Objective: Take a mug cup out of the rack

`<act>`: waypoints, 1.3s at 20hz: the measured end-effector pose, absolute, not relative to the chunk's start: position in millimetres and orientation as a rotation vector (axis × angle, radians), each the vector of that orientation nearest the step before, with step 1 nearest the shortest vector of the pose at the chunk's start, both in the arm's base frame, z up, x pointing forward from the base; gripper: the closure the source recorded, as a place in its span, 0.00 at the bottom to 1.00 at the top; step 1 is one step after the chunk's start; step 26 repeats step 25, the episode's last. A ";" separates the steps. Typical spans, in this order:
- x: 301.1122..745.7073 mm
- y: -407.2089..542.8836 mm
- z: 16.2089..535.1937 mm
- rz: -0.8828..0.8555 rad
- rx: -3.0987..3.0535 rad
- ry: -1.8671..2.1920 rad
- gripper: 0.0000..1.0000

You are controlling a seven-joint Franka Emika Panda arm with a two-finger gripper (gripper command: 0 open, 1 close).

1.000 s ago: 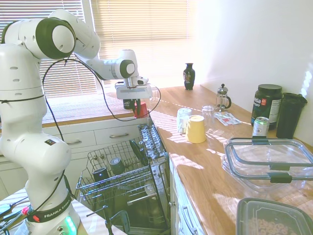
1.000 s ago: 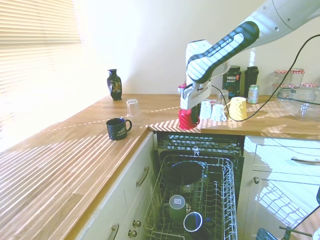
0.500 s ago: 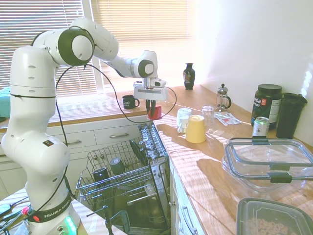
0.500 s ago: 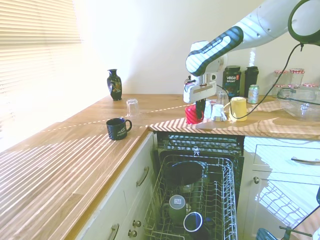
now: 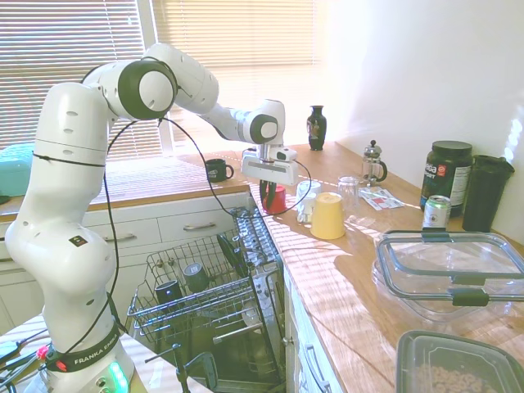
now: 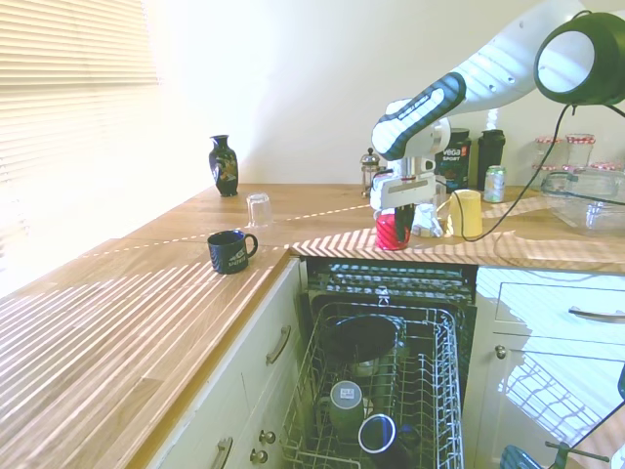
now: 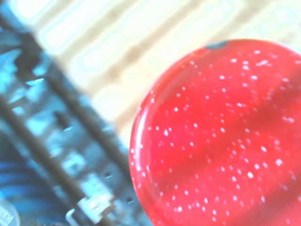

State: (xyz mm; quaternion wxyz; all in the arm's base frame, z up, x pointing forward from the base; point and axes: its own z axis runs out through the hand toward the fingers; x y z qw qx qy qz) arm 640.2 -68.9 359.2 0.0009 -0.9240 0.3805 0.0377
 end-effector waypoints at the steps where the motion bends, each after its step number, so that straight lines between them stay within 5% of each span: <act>1: 641.7 -73.7 357.7 0.123 -2.894 1.202 0.00; 18: 651.1 -71.6 363.5 0.141 -2.873 1.282 0.00; 26: 589.2 -49.8 399.6 0.037 -2.916 1.300 0.00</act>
